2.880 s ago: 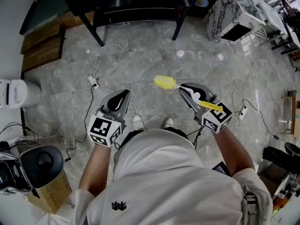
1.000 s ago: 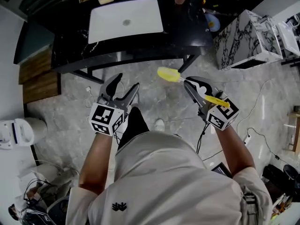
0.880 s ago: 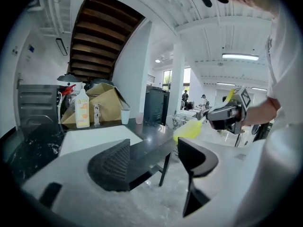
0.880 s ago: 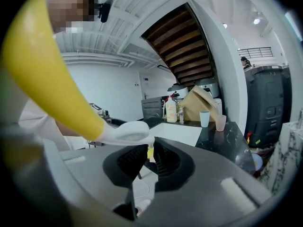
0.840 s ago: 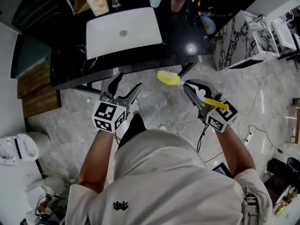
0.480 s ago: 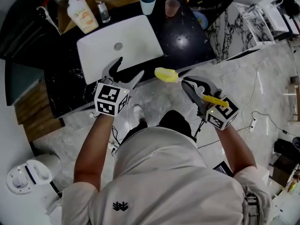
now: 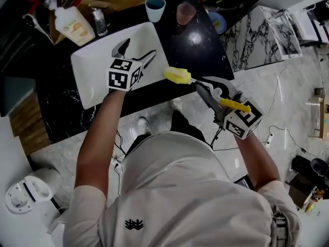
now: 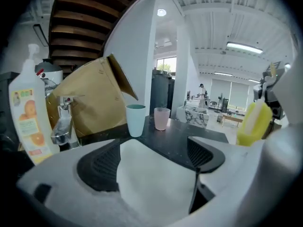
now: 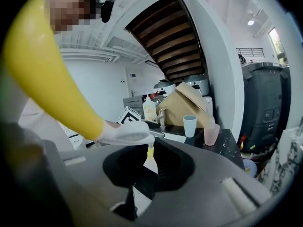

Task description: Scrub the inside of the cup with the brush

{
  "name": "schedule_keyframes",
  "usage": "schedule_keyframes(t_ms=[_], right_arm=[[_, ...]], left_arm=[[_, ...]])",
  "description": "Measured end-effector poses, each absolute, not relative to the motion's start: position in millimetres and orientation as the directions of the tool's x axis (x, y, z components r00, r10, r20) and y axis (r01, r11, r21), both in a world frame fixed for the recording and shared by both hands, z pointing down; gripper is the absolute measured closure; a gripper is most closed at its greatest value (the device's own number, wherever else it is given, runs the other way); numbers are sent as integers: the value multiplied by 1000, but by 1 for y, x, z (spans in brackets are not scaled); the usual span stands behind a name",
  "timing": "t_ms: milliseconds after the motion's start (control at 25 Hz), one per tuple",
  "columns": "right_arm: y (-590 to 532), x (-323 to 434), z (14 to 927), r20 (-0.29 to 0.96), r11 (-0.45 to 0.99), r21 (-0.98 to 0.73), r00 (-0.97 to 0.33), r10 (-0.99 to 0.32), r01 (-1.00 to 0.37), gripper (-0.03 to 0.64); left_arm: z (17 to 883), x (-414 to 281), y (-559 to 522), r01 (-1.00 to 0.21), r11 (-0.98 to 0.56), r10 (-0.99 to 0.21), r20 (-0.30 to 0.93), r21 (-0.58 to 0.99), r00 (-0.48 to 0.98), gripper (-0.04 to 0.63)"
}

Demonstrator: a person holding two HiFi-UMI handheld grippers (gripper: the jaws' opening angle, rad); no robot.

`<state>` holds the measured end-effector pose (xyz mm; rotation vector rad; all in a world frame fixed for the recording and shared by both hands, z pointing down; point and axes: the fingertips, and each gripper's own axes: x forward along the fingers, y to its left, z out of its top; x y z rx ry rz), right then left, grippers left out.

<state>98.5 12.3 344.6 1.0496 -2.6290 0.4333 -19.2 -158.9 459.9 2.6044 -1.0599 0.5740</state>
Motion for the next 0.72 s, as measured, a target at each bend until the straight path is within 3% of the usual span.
schedule_keyframes(t_ms=[720], right_arm=[[-85, 166, 372, 446, 774, -215, -765, -464, -595, 566]], left_arm=[[515, 62, -340, -787, -614, -676, 475, 60, 564, 94]])
